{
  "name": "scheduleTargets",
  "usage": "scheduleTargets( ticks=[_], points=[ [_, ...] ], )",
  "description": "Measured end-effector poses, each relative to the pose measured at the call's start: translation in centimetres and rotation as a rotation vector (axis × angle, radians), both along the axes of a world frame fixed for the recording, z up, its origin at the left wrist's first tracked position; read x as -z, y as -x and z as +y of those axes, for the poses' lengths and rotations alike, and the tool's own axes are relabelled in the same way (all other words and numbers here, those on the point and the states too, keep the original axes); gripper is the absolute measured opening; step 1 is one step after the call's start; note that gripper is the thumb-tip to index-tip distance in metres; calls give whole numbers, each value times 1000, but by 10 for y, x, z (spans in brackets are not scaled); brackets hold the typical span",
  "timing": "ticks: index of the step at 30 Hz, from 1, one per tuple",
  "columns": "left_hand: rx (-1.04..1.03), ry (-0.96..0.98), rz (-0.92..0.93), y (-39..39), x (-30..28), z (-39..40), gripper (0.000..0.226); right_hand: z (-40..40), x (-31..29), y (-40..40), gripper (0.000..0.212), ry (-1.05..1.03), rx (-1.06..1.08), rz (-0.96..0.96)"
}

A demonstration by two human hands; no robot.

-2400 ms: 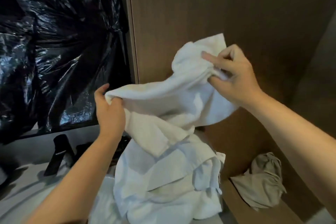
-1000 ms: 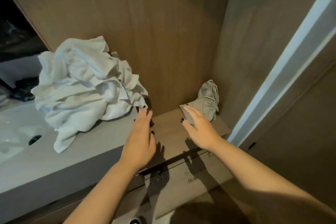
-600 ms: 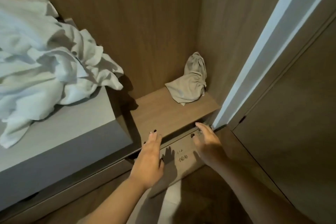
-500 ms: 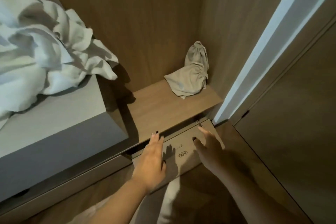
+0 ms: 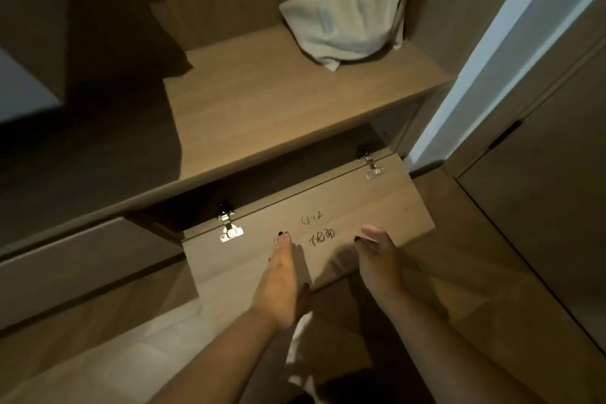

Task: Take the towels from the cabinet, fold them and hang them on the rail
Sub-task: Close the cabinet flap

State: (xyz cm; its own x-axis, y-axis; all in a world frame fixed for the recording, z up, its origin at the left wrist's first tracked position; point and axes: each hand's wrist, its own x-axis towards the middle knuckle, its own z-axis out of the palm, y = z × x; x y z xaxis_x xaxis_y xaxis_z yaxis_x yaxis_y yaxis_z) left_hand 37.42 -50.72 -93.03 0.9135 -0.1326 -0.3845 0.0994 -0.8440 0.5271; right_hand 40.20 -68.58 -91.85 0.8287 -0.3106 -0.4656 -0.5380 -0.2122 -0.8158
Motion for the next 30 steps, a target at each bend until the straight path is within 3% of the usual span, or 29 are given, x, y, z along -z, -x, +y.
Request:
scheduleTargets(
  ticks=[4, 7, 10, 12, 18, 21, 25, 30],
  points=[
    [111, -60, -1, -19, 83, 1, 106, -15, 82, -27, 33, 70, -35, 32],
    [297, -229, 14, -27, 132, 1, 117, -29, 122, -55, 40, 190, -187, 31],
    [500, -421, -15, -32, 173, 2, 117, -35, 151, -79, 38, 218, -180, 22],
    [617, -532, -43, -33, 192, 3, 117, -34, 164, -84, 40, 304, -290, 6],
    [706, -709, -103, -23, 212, -4, 109, -49, 165, -47, 49, 782, -905, -137],
    [726, -779, -138, -16, 219, -11, 107, -49, 174, -27, 46, 908, -1126, -137],
    [743, -818, -149, -10, 218, -20, 118, -50, 179, -22, 63, 990, -1273, -162],
    [678, -657, -142, -2, 196, -13, 105, -49, 178, -11, 86, 1116, -1358, -233]
  ],
)
